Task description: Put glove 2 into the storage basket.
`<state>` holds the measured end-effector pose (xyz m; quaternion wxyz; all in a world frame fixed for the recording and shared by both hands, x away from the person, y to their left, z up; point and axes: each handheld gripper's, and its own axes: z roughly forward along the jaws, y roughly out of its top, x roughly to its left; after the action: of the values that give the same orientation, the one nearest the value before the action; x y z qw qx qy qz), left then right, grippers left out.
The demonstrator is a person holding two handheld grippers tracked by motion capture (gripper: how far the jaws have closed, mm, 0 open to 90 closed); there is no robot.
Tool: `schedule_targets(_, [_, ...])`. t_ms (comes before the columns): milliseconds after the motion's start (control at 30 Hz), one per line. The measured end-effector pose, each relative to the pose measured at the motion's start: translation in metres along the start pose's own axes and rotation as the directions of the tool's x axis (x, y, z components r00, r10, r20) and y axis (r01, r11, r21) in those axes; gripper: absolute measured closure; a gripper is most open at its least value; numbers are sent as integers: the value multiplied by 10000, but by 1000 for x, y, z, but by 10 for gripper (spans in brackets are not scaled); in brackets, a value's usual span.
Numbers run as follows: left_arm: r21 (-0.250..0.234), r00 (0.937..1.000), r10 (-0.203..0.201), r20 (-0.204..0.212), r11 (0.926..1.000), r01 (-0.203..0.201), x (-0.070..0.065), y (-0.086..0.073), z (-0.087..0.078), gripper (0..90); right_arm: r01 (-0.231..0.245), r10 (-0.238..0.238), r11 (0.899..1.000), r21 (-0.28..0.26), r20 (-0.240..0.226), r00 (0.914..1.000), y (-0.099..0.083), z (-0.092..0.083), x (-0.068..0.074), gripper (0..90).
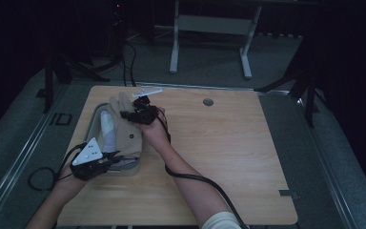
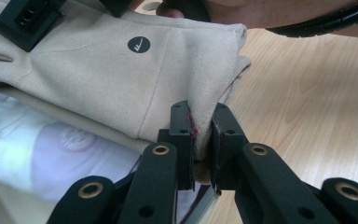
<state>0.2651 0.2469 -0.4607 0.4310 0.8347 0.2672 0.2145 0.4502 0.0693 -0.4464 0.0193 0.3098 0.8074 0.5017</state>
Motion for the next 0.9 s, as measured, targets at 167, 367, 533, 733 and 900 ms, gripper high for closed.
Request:
schedule_targets(167, [132, 9998, -55, -176, 9999, 57, 8, -6, -7, 818, 98, -97, 9999, 120, -23, 9999, 5, 13, 6, 723])
schedule_targets(367, [260, 9994, -294, -191, 9992, 299, 13, -13, -7, 817, -19, 21, 9997, 251, -62, 10000, 3, 23, 4, 723])
schedule_targets(533, [459, 9995, -290, -123, 9985, 296, 13, -16, -3, 817, -153, 161, 9993, 347, -218, 9996, 2, 30, 3, 723])
schedule_targets(733, [763, 9987, -453, -254, 9960, 471, 16, -20, 0, 817, -233, 251, 9944, 1026, -161, 9996, -4, 46, -1, 719])
schedule_targets(900, [796, 9978, -620, -255, 9948, 638, 16, -24, 3, 816, -253, 274, 9925, 1197, -160, 9995, -7, 51, -4, 714])
